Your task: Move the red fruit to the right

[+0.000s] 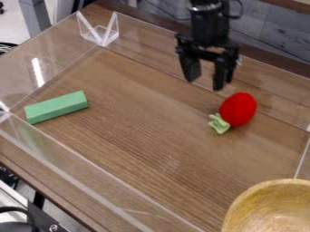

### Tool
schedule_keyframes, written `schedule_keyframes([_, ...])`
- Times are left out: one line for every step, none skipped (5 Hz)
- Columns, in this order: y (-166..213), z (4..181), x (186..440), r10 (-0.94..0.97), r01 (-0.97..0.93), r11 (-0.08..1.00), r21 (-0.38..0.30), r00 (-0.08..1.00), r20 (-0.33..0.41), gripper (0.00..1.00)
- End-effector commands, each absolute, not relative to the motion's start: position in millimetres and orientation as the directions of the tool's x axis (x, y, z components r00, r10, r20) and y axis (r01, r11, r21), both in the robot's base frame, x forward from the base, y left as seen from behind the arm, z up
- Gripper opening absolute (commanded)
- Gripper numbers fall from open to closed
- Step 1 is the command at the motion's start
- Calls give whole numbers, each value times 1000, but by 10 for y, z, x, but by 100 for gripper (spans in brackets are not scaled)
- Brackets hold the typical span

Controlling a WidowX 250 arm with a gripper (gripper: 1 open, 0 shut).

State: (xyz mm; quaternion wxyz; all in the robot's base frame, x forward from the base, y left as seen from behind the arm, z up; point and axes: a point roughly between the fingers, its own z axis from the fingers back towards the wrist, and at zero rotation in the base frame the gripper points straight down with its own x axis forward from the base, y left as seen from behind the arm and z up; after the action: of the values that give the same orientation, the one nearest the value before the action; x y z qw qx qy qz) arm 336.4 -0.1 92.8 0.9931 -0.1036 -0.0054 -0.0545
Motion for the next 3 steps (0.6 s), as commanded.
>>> schedule_keyframes([90, 1223, 3381, -89, 108, 976, -187, 990, 105, 100])
schedule_keyframes([89, 1234, 3355, -86, 106, 977, -187, 990, 108, 100])
schedule_keyframes([62, 1226, 3330, -89, 109, 976, -188, 990, 108, 100])
